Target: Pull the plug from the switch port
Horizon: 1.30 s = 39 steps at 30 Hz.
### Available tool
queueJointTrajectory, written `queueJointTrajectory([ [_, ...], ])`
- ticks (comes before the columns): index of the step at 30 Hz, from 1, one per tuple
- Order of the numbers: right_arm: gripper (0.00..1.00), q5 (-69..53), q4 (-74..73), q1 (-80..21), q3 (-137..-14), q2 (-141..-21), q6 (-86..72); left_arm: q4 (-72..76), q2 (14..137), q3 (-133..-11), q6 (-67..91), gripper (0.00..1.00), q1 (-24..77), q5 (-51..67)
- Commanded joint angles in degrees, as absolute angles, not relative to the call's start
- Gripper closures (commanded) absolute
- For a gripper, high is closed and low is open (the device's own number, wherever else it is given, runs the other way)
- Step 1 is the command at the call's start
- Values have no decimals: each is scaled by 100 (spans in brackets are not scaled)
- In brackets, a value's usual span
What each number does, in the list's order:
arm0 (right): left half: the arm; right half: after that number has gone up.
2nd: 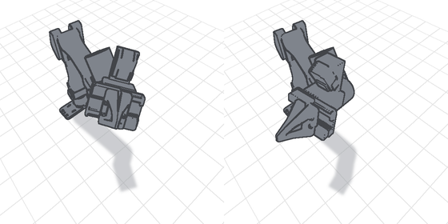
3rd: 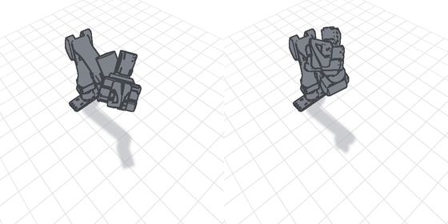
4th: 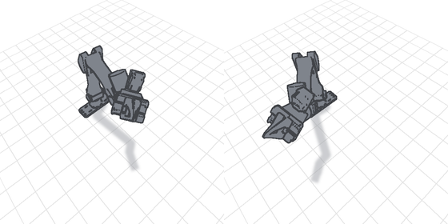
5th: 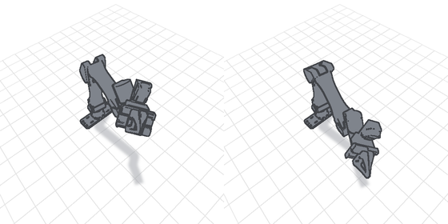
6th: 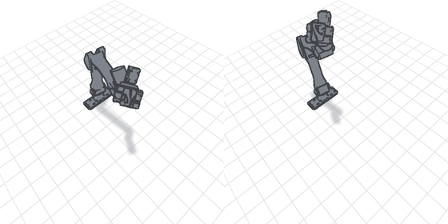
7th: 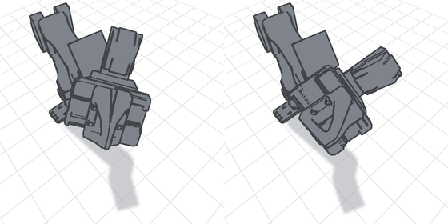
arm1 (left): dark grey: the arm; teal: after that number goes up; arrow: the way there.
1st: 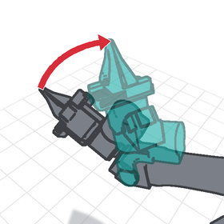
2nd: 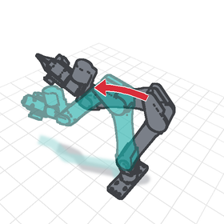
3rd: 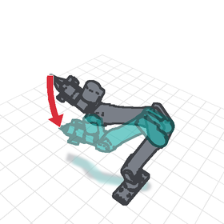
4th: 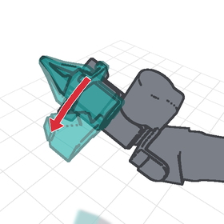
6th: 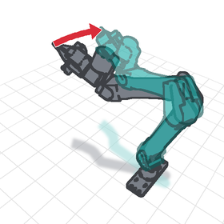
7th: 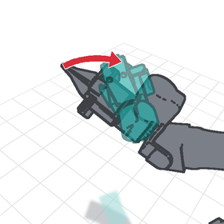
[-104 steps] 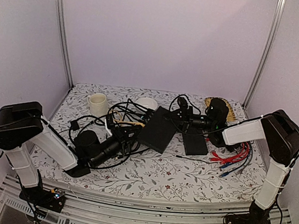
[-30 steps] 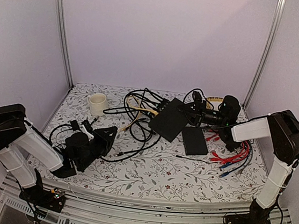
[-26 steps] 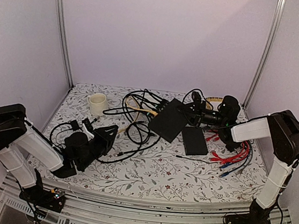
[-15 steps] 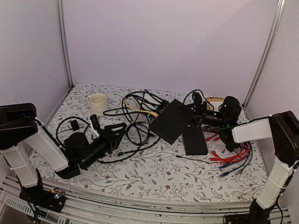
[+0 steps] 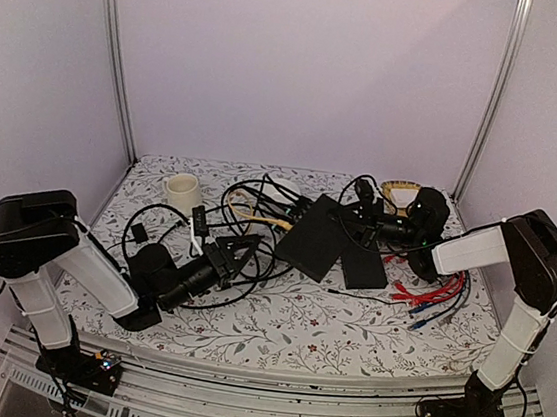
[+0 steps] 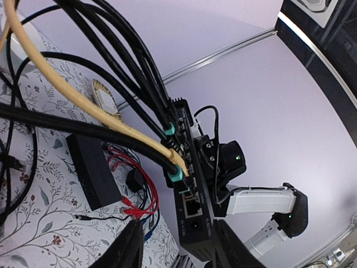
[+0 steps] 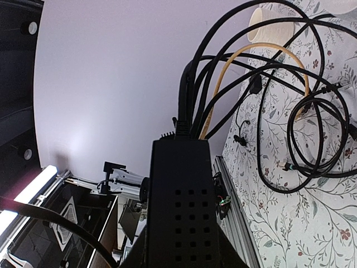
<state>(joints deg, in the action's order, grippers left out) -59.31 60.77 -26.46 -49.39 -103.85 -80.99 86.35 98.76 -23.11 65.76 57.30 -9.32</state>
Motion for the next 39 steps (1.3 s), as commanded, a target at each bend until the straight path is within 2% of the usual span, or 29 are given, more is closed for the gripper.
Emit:
queueJointTrajectory([
  [1,98,-5916,6743,-2713,-4892,-9942,-8048,8302,9518,-2521,5960,55,5879,-787],
  [17,99,-5838,6774,-2890,-4754,-9837,-7973,6588,9215,-3103,5592,50,5946,-728],
  [39,99,-5776,6912,-3014,-4589,-9707,-8042,6210,8970,-3150,5817,50,5972,-1327],
])
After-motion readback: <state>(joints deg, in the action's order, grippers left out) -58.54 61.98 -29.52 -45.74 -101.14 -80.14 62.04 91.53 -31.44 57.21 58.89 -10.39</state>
